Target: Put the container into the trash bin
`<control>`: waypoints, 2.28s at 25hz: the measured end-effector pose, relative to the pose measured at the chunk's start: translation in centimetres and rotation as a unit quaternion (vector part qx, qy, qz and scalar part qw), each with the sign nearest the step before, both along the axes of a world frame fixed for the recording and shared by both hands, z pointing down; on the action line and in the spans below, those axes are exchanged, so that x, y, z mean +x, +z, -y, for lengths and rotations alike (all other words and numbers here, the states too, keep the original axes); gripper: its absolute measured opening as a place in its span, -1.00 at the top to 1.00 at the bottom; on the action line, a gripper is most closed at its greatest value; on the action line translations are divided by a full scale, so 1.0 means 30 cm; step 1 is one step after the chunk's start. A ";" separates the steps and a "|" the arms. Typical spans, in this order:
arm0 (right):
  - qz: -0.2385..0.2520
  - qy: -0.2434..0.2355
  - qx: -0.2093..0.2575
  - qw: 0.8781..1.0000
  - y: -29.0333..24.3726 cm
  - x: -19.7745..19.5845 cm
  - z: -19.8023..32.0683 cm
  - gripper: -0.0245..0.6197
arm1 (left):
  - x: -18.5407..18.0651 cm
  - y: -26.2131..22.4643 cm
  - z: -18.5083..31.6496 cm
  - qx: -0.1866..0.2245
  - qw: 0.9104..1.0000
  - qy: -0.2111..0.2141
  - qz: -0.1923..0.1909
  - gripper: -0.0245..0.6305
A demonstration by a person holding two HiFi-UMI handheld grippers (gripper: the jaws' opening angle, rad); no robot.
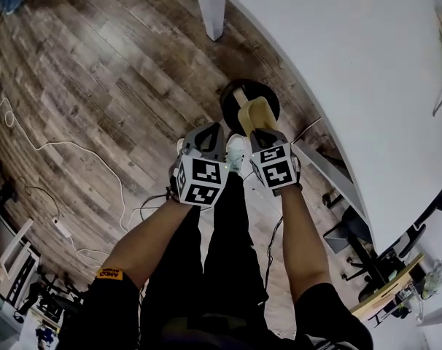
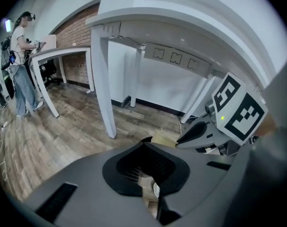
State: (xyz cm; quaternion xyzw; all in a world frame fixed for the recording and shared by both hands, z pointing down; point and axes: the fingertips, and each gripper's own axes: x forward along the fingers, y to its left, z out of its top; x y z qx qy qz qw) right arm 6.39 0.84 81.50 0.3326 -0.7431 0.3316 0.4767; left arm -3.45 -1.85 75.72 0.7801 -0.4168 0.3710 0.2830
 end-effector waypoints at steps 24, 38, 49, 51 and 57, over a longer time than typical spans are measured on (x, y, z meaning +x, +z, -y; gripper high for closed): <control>-0.016 0.025 -0.038 0.999 0.171 0.062 0.144 0.59 | -0.006 0.084 0.032 -0.030 0.999 -0.024 0.019 0.90; 0.029 0.073 0.049 0.996 -0.310 0.015 0.095 0.78 | -0.003 -0.243 0.011 0.003 1.000 -0.021 0.006 0.90; 0.049 0.096 0.123 0.986 -0.791 -0.059 0.058 0.84 | -0.042 -0.648 -0.028 0.048 0.998 -0.035 -0.024 0.90; 0.051 0.101 0.137 0.984 -0.873 -0.071 0.053 0.85 | -0.052 -0.724 -0.033 0.058 0.997 -0.038 -0.031 0.90; 0.069 0.120 0.182 0.973 -1.125 -0.078 0.061 0.87 | -0.058 -0.939 -0.044 0.089 0.994 -0.033 -0.045 0.90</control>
